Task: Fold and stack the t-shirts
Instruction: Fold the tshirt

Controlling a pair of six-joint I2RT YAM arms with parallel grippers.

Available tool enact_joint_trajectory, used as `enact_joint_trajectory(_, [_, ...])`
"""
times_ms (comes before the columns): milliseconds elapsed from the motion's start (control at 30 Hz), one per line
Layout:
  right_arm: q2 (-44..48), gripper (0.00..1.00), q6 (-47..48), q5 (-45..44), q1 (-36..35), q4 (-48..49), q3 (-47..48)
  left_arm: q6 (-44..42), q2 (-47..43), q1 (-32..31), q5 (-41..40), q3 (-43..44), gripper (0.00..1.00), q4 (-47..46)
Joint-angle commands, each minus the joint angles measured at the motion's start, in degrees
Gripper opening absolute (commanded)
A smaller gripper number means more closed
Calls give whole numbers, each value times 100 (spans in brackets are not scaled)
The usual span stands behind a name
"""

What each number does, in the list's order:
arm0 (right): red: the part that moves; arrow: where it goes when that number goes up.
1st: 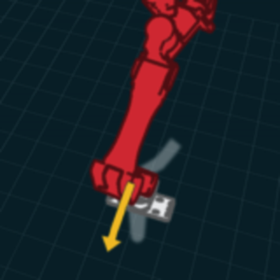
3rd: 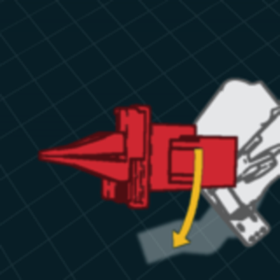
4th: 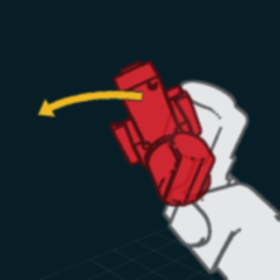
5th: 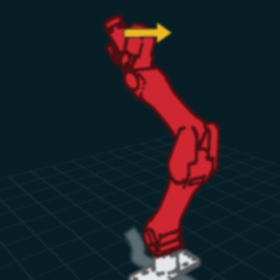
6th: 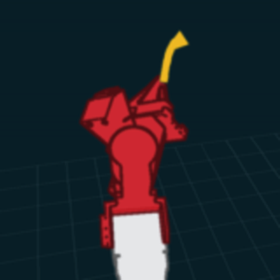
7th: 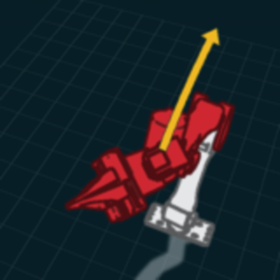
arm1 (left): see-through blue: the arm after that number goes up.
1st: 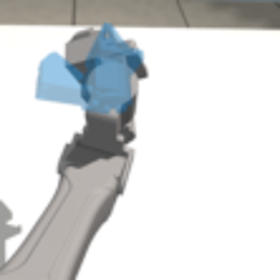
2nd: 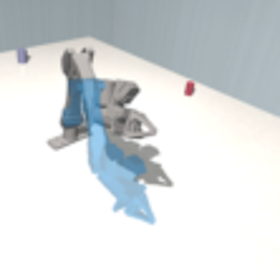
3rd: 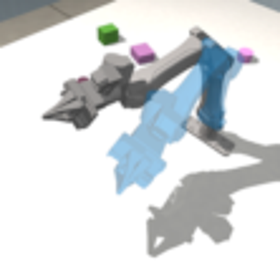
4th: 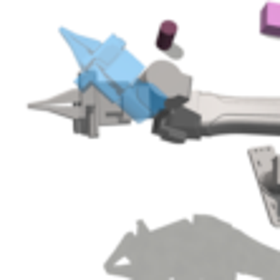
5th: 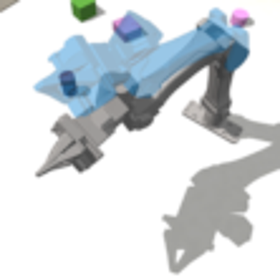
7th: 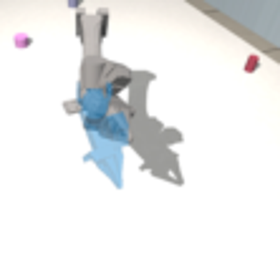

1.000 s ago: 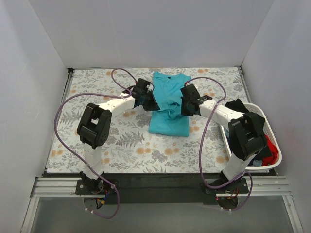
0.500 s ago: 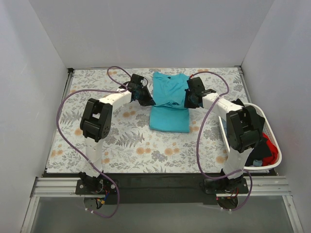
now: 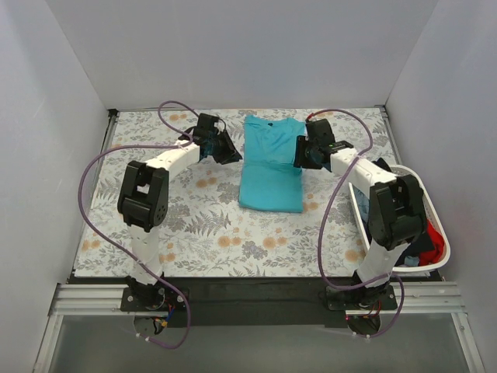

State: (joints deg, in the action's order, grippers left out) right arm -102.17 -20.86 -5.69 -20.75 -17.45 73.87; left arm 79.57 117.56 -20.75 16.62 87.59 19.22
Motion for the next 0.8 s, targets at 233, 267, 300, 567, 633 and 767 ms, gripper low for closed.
enact_joint_trajectory(233, [-101,40,249,147,-421,383,-22,-20,161,-447,201,442,0,-24])
enact_joint_trajectory(267, [-275,39,302,139,-421,383,109,-38,241,-438,245,530,0,-24])
enact_joint_trajectory(300, [-364,39,406,104,-412,383,180,-73,433,-438,262,627,0,-33])
enact_joint_trajectory(567, [-1208,38,548,191,9,374,848,-328,1278,-315,43,1515,0,143])
enact_joint_trajectory(633, [-1288,38,513,332,89,365,910,-337,1357,-254,-10,1550,0,143])
enact_joint_trajectory(767, [-1454,37,487,472,212,365,928,-398,1603,-227,-54,1595,0,283])
